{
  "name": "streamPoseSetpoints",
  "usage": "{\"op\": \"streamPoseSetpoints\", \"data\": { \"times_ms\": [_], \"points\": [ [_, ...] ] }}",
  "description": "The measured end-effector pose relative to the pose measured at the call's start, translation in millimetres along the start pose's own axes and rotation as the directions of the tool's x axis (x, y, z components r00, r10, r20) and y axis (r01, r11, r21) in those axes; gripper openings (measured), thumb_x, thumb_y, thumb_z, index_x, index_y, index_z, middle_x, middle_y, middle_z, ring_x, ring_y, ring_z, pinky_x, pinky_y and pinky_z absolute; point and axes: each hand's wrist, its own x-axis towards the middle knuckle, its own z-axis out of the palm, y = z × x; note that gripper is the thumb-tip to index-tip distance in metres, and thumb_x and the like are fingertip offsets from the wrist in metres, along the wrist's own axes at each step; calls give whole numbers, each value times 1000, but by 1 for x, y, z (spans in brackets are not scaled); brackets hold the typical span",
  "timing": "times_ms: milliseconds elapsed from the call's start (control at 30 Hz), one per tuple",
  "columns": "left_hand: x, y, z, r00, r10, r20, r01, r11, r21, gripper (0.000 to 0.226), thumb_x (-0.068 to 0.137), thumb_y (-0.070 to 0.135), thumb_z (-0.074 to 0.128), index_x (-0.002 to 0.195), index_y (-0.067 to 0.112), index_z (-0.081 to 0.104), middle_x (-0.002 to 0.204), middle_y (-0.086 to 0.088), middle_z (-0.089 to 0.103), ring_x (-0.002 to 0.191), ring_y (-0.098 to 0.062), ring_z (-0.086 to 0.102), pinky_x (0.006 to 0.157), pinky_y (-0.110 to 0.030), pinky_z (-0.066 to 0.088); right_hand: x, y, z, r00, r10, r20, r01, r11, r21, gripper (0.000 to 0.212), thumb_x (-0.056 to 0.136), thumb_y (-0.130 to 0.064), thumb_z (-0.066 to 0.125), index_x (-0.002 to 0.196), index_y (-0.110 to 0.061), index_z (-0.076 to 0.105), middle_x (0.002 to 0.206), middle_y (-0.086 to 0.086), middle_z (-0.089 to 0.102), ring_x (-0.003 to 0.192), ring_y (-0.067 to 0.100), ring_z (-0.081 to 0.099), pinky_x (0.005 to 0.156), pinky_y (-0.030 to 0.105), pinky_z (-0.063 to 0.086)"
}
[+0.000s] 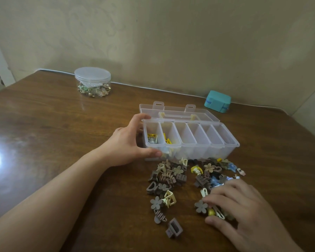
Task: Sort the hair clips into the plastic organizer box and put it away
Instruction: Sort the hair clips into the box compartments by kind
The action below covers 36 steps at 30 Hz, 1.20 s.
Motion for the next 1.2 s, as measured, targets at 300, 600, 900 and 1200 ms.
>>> {"op": "streamPoseSetpoints", "data": {
  "times_ms": [300, 600, 900, 1200],
  "points": [
    [1, -4, 1, 1000, 0, 6, 0, 1000, -11, 99, 51, 80, 71, 132, 54, 20, 129, 20, 50, 122, 0, 44, 116, -45, 30, 21, 2, -21, 992, 60, -114, -15, 932, 361, 24, 75, -53, 67, 92, -36, 66, 94, -21, 61, 95, 7, 60, 78, 22, 48],
    [3, -7, 1, 1000, -19, 6, 19, 1000, -9, 101, 53, 80, 73, 134, 55, 18, 143, 11, 51, 134, -12, 44, 116, -50, 29, 132, 27, -19, 968, 231, -103, -177, 911, 373, 17, 83, -39, 65, 99, -33, 66, 92, -22, 63, 92, -5, 53, 69, 14, 38],
    [5, -9, 2, 1000, -13, 3, 13, 1000, -7, 98, 55, 78, 74, 133, 55, 19, 141, 9, 54, 133, -14, 46, 116, -50, 30, 90, 19, -22, 996, 78, -49, -72, 992, 100, 12, 84, -44, 56, 90, -38, 64, 75, -29, 55, 77, -7, 56, 57, 12, 41],
    [4, -7, 1, 1000, -16, 9, 16, 1000, -2, 101, 51, 81, 71, 133, 55, 18, 143, 9, 52, 134, -13, 44, 117, -50, 29, 100, 11, -20, 943, 183, 277, -128, 970, -207, 37, 85, -61, 53, 118, -44, 57, 107, -23, 62, 101, 1, 56, 79, 28, 53]
  ]
}}
